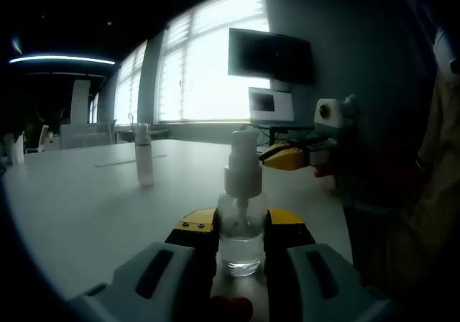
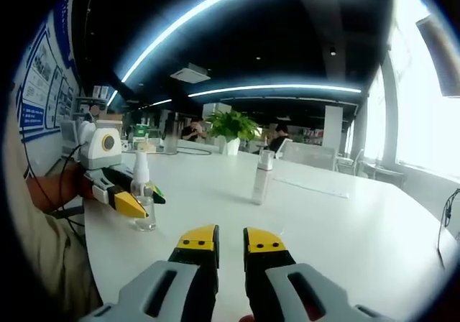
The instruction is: Clamp pump bottle remove cover press pump head put on cover
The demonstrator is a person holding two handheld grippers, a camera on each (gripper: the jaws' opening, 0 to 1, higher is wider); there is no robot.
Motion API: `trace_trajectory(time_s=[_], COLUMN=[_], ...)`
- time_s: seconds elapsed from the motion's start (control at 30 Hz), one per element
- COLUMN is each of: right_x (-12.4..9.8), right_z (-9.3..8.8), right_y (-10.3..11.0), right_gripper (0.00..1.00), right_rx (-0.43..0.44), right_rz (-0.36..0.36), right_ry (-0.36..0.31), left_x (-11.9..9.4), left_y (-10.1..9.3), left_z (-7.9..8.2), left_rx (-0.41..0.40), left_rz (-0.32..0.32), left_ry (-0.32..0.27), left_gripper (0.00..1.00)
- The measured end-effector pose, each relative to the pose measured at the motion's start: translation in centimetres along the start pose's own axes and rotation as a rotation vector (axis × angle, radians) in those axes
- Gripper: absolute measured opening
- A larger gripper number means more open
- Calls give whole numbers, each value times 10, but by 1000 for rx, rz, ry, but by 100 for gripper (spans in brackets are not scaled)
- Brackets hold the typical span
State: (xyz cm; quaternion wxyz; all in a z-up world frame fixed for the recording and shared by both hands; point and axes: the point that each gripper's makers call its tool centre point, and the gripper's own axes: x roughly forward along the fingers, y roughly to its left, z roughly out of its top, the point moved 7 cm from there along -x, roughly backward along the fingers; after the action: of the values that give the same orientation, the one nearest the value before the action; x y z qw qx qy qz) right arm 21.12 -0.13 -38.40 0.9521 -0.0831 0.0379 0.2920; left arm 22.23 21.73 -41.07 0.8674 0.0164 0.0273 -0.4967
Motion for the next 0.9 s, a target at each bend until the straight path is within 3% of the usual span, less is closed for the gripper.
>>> trace_trajectory(time_s=[0.53, 0.9], right_x=[1, 10], right_z=[5, 7], right_y=[-12, -15], right_gripper=[17, 20], right_rx=[7, 22], right_rz=[-62, -68], right_ry=[-3, 1], left_x=[0, 0], left_y=[-1, 1], left_z=[0, 0], left_rx=[-2, -3], left_rz=[1, -1], left_ry=[0, 0], left_gripper=[15, 15])
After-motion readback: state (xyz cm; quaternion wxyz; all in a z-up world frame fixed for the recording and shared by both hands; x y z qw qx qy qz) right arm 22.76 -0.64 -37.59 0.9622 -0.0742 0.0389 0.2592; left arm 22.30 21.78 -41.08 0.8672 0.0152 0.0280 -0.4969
